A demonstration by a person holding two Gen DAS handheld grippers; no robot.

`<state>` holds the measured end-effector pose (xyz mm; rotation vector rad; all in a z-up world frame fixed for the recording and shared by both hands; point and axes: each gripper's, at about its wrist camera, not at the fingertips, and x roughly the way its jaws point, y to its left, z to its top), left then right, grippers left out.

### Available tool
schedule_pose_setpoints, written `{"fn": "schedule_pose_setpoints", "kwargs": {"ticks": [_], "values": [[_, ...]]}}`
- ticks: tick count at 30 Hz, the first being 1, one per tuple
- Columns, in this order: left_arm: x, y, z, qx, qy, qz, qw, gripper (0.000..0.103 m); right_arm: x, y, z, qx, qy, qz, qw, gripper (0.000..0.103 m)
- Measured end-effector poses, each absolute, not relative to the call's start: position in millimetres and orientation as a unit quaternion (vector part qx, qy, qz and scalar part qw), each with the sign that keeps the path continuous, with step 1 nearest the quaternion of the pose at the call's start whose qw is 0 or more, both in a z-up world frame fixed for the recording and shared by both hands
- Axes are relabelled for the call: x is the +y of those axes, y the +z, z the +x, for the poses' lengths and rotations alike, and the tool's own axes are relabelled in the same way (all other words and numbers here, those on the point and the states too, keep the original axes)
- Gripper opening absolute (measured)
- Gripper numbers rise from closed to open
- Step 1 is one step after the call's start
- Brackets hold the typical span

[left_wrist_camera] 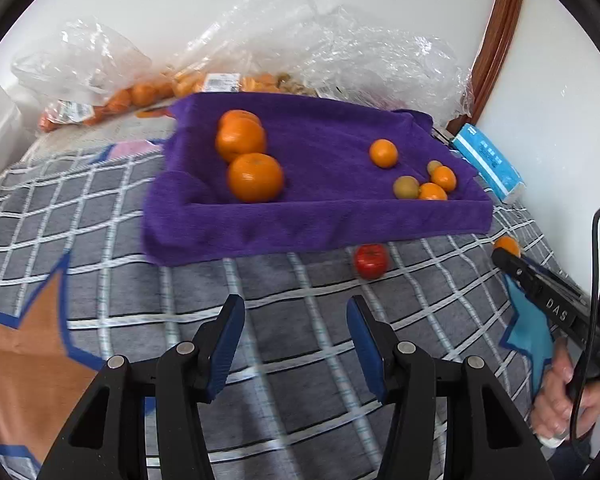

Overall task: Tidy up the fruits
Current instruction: 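Move both tools back to the bed and close on remaining fruits, then lift the orange in the right gripper and red fruit in the left gripper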

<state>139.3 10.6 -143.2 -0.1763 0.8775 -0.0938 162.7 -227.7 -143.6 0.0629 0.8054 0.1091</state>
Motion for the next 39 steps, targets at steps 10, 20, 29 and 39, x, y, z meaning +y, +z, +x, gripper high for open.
{"fn": "schedule_pose_setpoints", "kwargs": {"ticks": [10, 20, 29, 39], "values": [[-31, -153, 161, 0.431, -0.059, -0.093, 0.896, 0.047, -245, -139, 153, 0.354, 0.050, 0.077, 0.931, 0.033], [-49, -155, 174, 0.419, -0.030, -0.066, 0.905, 0.023, -257, -143, 155, 0.362, 0.045, 0.104, 0.925, 0.033], [-25, -153, 169, 0.391, -0.065, -0.157, 0.905, 0.023, -257, -144, 157, 0.364, 0.049, 0.106, 0.924, 0.033], [-23, -149, 166, 0.377, -0.068, -0.161, 0.910, 0.023, -255, -146, 158, 0.364, 0.050, 0.105, 0.924, 0.033]]}}
